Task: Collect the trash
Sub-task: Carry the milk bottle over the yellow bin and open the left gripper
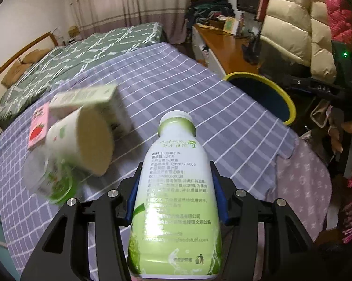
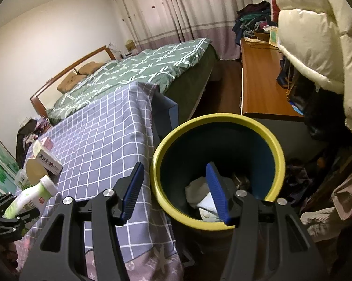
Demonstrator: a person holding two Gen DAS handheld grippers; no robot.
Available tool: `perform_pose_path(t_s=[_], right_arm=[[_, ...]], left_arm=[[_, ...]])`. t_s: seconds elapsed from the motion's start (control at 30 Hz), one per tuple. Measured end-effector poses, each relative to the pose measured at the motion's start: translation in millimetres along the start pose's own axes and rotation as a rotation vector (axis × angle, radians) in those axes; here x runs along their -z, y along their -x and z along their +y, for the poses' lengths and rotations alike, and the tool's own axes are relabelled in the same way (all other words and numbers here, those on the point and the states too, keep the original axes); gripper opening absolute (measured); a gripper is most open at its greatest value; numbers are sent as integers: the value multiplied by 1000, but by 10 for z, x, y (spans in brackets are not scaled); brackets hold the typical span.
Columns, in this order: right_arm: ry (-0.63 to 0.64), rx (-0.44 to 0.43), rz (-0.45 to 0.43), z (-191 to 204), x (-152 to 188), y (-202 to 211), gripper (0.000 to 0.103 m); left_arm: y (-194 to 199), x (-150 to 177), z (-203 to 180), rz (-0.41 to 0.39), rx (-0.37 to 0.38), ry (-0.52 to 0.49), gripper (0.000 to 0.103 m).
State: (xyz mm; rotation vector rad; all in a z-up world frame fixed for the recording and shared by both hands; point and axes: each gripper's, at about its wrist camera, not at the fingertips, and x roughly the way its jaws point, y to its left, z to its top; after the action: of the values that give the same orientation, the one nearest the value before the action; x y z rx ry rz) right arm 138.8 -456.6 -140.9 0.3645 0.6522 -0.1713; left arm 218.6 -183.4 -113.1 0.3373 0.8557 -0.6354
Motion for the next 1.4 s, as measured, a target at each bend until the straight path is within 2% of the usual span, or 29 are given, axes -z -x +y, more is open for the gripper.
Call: perform_pose_path(t_s=[0.27, 0.6, 0.87, 0.9, 0.93, 0.97, 1.13, 1.4], right_arm=[[-51, 24, -63, -334, 27, 274, 53], [-110, 114, -108, -811, 117, 483, 53], [-173, 144, -113, -1100, 203, 590, 57], [-177, 145, -109, -1117, 211, 588, 57], [-179, 147, -107, -1125, 218, 580, 57], [-178, 146, -104, -1119, 228, 578, 57], [-160, 116, -80, -996, 235, 499, 58], [-88, 52, -39, -597, 216, 317, 62]], left_arm=[[-182, -496, -570, -16, 59, -114, 52], [-701, -1227, -1484, -6, 158, -253, 52], [-1210, -1642, -1924, 15, 190, -256, 54], [-1244, -1665, -1924, 11, 186, -247, 59], [-1274, -1700, -1918, 0, 175, -232, 74], [-1279, -1728, -1905, -15, 165, -219, 82], [-1049, -1697, -1646, -71, 174, -130, 82], [-243, -1114, -858, -222, 145, 18, 88]])
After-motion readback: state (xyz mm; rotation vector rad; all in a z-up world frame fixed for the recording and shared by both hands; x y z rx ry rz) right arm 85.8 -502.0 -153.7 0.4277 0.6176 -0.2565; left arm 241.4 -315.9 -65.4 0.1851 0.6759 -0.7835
